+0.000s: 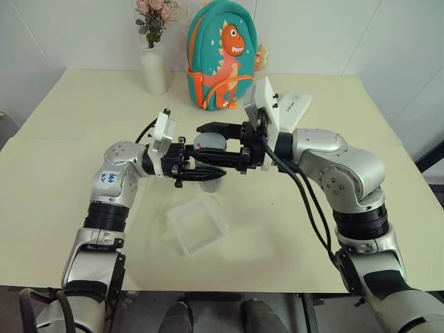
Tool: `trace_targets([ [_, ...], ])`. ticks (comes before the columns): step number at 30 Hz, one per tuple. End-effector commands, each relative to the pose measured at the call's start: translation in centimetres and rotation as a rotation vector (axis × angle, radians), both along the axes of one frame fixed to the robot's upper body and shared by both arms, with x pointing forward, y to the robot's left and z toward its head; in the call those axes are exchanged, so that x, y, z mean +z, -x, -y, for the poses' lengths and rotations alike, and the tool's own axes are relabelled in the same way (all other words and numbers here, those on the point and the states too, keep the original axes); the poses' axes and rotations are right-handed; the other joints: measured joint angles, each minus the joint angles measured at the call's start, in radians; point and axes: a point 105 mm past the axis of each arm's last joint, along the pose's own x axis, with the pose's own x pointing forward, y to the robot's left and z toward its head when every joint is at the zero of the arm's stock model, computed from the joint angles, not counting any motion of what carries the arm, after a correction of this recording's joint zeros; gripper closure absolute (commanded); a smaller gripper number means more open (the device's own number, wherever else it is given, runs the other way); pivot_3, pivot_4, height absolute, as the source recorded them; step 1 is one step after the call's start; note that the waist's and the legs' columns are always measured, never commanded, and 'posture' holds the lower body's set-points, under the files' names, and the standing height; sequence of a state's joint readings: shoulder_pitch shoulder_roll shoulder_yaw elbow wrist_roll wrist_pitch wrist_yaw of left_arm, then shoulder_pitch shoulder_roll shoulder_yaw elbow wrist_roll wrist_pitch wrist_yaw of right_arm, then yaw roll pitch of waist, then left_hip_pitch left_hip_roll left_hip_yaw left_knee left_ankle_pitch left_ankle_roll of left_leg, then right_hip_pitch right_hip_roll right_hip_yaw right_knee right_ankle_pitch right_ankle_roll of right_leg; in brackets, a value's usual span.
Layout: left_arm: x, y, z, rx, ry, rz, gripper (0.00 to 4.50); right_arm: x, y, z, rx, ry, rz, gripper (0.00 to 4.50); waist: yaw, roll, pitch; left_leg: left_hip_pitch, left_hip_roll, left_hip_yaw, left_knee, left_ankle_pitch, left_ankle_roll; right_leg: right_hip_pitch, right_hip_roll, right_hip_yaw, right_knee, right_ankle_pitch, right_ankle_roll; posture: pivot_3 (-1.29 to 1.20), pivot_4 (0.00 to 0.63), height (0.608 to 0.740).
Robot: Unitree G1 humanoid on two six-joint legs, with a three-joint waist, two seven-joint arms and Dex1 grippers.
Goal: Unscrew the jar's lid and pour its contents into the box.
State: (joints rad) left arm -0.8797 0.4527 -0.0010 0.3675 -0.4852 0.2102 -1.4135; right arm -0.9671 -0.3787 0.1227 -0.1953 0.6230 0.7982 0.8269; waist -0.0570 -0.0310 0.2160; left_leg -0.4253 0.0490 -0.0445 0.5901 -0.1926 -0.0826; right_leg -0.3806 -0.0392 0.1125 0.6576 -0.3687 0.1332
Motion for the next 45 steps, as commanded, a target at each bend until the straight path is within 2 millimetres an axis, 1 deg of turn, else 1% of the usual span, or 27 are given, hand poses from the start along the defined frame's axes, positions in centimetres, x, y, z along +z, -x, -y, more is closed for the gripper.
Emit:
trace_targets([
  [1,-0.9,0.0,-0.7,0.002,-0.034,-0.039,2.44,4.6,0.8,1.8,-0.005,-0.115,0.191,1.95,0.000,0.000,0.000,0.000,0.000,0.000,0.000,0.000,0.000,0.000,0.000,0.000,0.000,0.000,0.000,0.00,0.150,0.740],
  [8,-0.8,-0.2,-0.7,-0.002,-0.025,-0.068,2.44,5.6,0.8,2.3,0.045,-0.139,0.227,1.95,-0.001,0.000,0.000,0.000,0.000,0.000,0.000,0.000,0.000,0.000,0.000,0.000,0.000,0.000,0.000,0.00,0.150,0.740],
  [13,-1.4,-0.3,-0.6,-0.014,-0.053,-0.090,2.44,5.7,0.6,2.3,0.059,-0.152,0.224,1.95,0.000,0.000,0.000,0.000,0.000,0.000,0.000,0.000,0.000,0.000,0.000,0.000,0.000,0.000,0.000,0.00,0.150,0.740],
  [18,-1.8,-0.6,-0.7,-0.021,-0.085,-0.100,2.44,6.5,0.3,2.4,0.060,-0.182,0.235,1.95,-0.001,0.000,0.000,0.000,0.000,0.000,0.000,0.000,0.000,0.000,0.000,0.000,0.000,0.000,0.000,0.00,0.150,0.740],
  [21,-1.9,-0.7,-0.7,-0.023,-0.092,-0.100,2.44,6.6,0.2,2.4,0.059,-0.184,0.240,1.95,0.000,0.000,0.000,0.000,0.000,0.000,0.000,0.000,0.000,0.000,0.000,0.000,0.000,0.000,0.000,0.00,0.150,0.740],
  [26,-2.0,-1.0,-0.7,-0.009,-0.091,-0.085,2.44,7.0,0.1,2.4,0.051,-0.199,0.253,1.95,0.000,0.000,0.000,0.000,0.000,0.000,0.000,0.000,0.000,0.000,0.000,0.000,0.000,0.000,0.000,0.00,0.150,0.740],
  [30,-1.5,-1.3,-0.8,0.008,-0.056,-0.078,2.44,7.7,0.3,2.6,0.053,-0.256,0.252,1.95,0.000,0.000,0.000,0.000,0.000,0.000,0.000,0.000,0.000,0.000,0.000,0.000,0.000,0.000,0.000,0.00,0.150,0.740],
  [36,-1.5,-0.9,-0.7,-0.023,-0.029,-0.114,2.44,7.4,1.6,2.6,0.138,-0.280,0.260,1.95,0.000,0.000,0.000,0.000,0.000,0.000,0.000,0.000,0.000,0.000,0.000,0.000,0.000,0.000,0.000,0.00,0.150,0.740],
  [41,-1.2,-1.1,-0.6,-0.030,0.004,-0.129,2.44,6.6,2.1,2.5,0.193,-0.260,0.247,1.95,0.000,0.000,0.000,0.000,0.000,0.000,0.001,0.000,0.000,0.000,0.000,0.000,0.001,0.000,0.000,0.00,0.150,0.740],
  [45,-1.4,-1.2,-0.4,-0.039,0.004,-0.137,2.44,6.0,2.3,2.2,0.230,-0.239,0.248,1.95,0.000,0.000,0.000,0.000,0.000,0.000,0.001,0.000,0.000,0.000,0.000,0.000,0.001,0.000,0.000,0.00,0.150,0.740],
])
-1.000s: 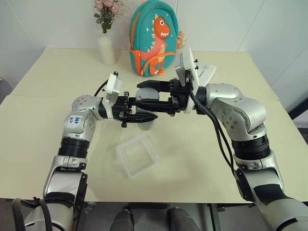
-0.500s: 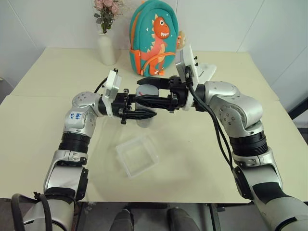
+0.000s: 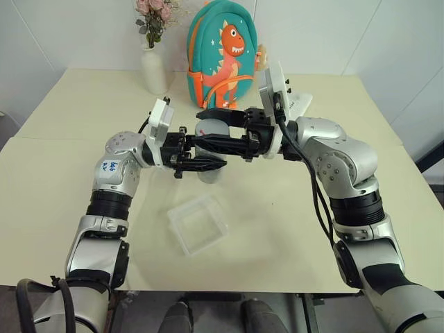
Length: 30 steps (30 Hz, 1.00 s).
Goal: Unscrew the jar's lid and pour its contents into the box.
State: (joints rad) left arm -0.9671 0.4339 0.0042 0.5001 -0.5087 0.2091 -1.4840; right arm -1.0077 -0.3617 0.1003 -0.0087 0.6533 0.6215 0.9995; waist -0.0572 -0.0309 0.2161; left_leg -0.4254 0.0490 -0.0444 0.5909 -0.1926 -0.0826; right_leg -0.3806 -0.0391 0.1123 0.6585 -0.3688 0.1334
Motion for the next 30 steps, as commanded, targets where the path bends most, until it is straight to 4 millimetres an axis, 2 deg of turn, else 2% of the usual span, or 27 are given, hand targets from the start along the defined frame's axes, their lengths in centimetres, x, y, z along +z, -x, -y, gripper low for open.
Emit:
trace_targets([
  [1,-2.5,-0.6,-0.6,0.022,-0.034,-0.102,2.44,4.9,2.9,1.6,0.086,-0.156,0.226,1.95,0.000,0.000,0.000,0.000,0.000,0.000,0.000,0.000,0.000,0.000,0.000,0.000,0.000,0.000,0.000,0.00,0.150,0.740],
  [14,-1.8,-1.1,-0.2,0.000,0.032,-0.203,2.44,4.1,2.7,0.2,0.060,-0.073,0.333,1.95,0.000,0.000,0.000,0.000,0.000,0.000,0.000,0.000,0.000,0.000,0.000,0.000,0.000,0.000,0.000,0.00,0.150,0.740],
  [30,-4.2,-0.1,-0.4,-0.017,-0.010,-0.238,2.44,3.4,2.3,0.3,0.039,-0.046,0.340,1.95,0.000,0.001,0.000,0.000,0.000,0.000,0.000,0.000,0.000,0.000,0.000,0.000,0.001,0.000,0.000,0.00,0.150,0.740],
])
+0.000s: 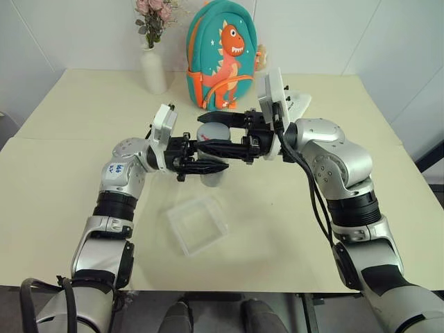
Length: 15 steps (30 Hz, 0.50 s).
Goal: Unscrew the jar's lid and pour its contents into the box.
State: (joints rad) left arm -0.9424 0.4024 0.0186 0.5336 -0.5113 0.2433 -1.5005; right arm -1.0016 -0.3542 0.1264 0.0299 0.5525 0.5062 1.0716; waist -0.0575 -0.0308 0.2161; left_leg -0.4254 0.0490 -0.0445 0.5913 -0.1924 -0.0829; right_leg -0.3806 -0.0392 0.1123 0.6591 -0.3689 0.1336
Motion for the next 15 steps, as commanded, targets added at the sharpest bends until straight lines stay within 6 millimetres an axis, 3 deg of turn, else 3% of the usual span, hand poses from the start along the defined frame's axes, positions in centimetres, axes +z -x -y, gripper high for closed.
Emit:
trace_targets([
  [1,-3.0,0.1,-0.5,-0.003,-0.044,-0.147,2.44,4.1,2.7,0.4,0.048,-0.080,0.254,1.95,-0.001,0.003,0.001,0.000,0.000,0.000,0.000,0.000,0.000,0.000,0.000,0.000,0.000,0.000,0.000,0.00,0.150,0.740],
  [10,-2.2,-0.5,-0.1,0.021,-0.010,-0.106,2.44,5.1,2.6,0.9,0.042,-0.139,0.237,1.95,0.002,0.002,0.001,0.000,0.000,-0.001,0.002,0.000,0.000,0.001,0.000,-0.001,0.001,0.000,0.000,0.00,0.150,0.740],
  [15,0.9,-0.9,0.1,0.031,0.050,-0.025,2.44,5.3,2.4,1.8,0.002,-0.146,0.227,1.95,0.002,0.002,0.001,0.000,0.000,-0.001,0.001,0.000,0.000,0.001,0.000,-0.001,0.001,0.000,0.000,0.00,0.150,0.740],
])
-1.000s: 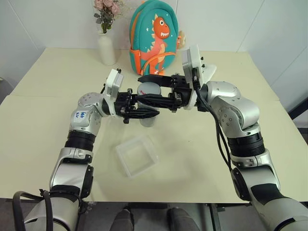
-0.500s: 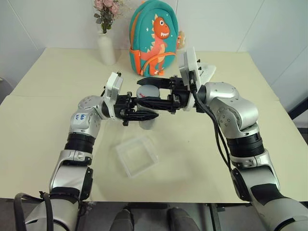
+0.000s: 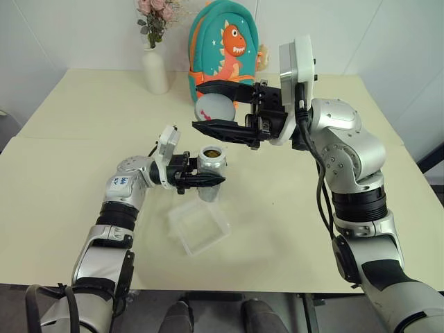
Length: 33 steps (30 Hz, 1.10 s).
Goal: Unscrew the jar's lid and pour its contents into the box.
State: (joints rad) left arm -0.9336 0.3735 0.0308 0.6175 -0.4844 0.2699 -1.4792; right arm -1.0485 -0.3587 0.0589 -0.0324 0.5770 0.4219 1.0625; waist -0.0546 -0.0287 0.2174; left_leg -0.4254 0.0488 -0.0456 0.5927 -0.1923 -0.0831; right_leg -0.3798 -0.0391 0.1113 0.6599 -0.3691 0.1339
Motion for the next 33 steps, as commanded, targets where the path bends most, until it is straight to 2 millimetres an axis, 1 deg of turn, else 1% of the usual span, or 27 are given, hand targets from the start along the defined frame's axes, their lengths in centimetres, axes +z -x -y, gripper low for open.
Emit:
trace_targets([
  [1,3.2,0.3,0.0,-0.013,0.036,0.117,2.44,1.3,0.5,1.5,-0.040,-0.042,0.035,1.95,-0.001,0.000,0.000,0.000,0.000,0.000,0.000,0.000,0.000,0.000,0.000,0.000,0.000,0.000,0.000,0.00,0.150,0.740],
  [4,4.0,0.7,0.0,-0.018,0.032,0.152,2.44,1.1,-0.1,2.4,-0.103,-0.042,0.018,1.95,-0.002,0.000,0.000,0.000,0.000,0.000,0.000,0.000,0.000,0.000,0.000,0.000,-0.001,0.000,0.000,0.00,0.150,0.740],
  [6,4.9,1.0,-0.5,0.005,0.024,0.197,2.44,0.0,-1.8,5.0,-0.262,-0.030,-0.019,1.95,-0.001,0.000,0.000,0.000,0.000,0.000,0.000,0.000,0.000,0.000,0.000,0.000,-0.001,0.000,0.000,0.00,0.150,0.740],
  [7,5.1,1.2,-0.8,0.017,0.019,0.212,2.44,-0.5,-2.3,6.0,-0.322,-0.024,-0.033,1.95,0.001,0.000,0.000,0.000,0.000,0.000,-0.001,0.000,0.000,0.000,0.000,0.000,-0.001,0.000,0.000,0.00,0.150,0.740],
  [9,5.3,1.3,-1.7,0.049,0.005,0.224,2.44,-1.5,-2.9,8.2,-0.433,-0.029,-0.074,1.95,0.002,0.000,0.000,0.000,0.000,0.000,-0.001,0.000,0.000,0.000,0.000,0.001,-0.002,0.000,0.000,0.00,0.150,0.740],
  [11,5.1,1.4,-2.8,0.091,-0.019,0.227,2.44,-2.7,-3.1,10.1,-0.531,-0.034,-0.120,1.95,0.003,0.000,0.000,0.000,0.000,0.000,-0.001,0.000,0.000,0.000,-0.001,0.001,-0.002,0.000,0.000,0.00,0.150,0.740],
  [14,4.9,1.5,-3.7,0.125,-0.035,0.221,2.44,-3.5,-3.0,11.4,-0.601,-0.045,-0.153,1.95,-0.004,0.001,0.000,0.000,0.000,0.001,-0.001,0.000,0.000,0.000,0.000,0.002,-0.001,-0.001,0.000,0.00,0.150,0.740],
  [16,4.6,1.5,-4.9,0.171,-0.057,0.219,2.44,-5.8,-3.3,13.2,-0.724,-0.044,-0.213,1.95,-0.001,0.000,0.000,0.000,0.000,0.001,-0.001,0.000,0.000,0.000,0.000,0.001,-0.001,-0.001,0.000,0.00,0.150,0.740],
  [17,4.5,1.4,-5.3,0.200,-0.066,0.228,2.44,-8.0,-3.3,14.0,-0.791,-0.034,-0.284,1.95,0.000,0.000,0.000,0.000,0.000,0.000,-0.001,0.000,0.000,0.001,0.000,0.001,-0.001,-0.001,0.000,0.00,0.150,0.740],
  [18,4.5,1.5,-5.5,0.219,-0.075,0.241,2.44,-10.0,-3.1,14.4,-0.831,-0.026,-0.334,1.95,0.001,0.000,0.000,0.000,0.000,-0.001,-0.001,0.000,0.000,0.001,0.000,0.001,-0.002,-0.001,0.000,0.00,0.150,0.740],
  [21,4.7,1.4,-5.9,0.263,-0.063,0.282,2.44,-14.0,-2.0,14.4,-0.874,-0.020,-0.438,1.95,0.005,0.000,0.000,0.000,0.000,0.000,-0.001,0.000,0.000,0.002,0.000,0.001,-0.003,-0.002,0.000,0.00,0.150,0.740],
  [24,4.7,1.5,-6.3,0.293,-0.073,0.321,2.44,-17.6,-1.7,14.7,-0.946,-0.036,-0.539,1.95,0.005,0.000,0.000,0.000,-0.002,0.000,0.000,0.000,0.000,0.002,-0.001,0.002,-0.002,-0.002,0.001,0.00,0.150,0.740],
  [27,4.7,1.5,-6.5,0.312,-0.085,0.350,2.44,-19.6,-1.8,15.3,-0.999,-0.041,-0.575,1.95,-0.001,0.000,0.000,0.002,-0.002,0.000,0.000,0.000,0.000,0.004,-0.001,0.002,-0.001,-0.001,0.001,0.00,0.150,0.740],
  [29,4.5,1.6,-6.6,0.321,-0.108,0.372,2.44,-20.5,-1.9,15.5,-1.017,-0.050,-0.598,1.95,-0.002,0.000,0.000,0.003,-0.001,0.000,0.000,0.000,0.000,0.004,0.000,0.002,-0.001,-0.001,0.001,0.00,0.150,0.740],
  [33,4.0,1.8,-6.8,0.329,-0.139,0.400,2.44,-21.5,-1.9,15.8,-1.033,-0.064,-0.624,1.95,0.000,0.000,0.000,0.003,-0.001,0.000,-0.001,0.000,0.000,0.004,0.000,0.002,-0.001,-0.001,0.001,0.00,0.150,0.740],
])
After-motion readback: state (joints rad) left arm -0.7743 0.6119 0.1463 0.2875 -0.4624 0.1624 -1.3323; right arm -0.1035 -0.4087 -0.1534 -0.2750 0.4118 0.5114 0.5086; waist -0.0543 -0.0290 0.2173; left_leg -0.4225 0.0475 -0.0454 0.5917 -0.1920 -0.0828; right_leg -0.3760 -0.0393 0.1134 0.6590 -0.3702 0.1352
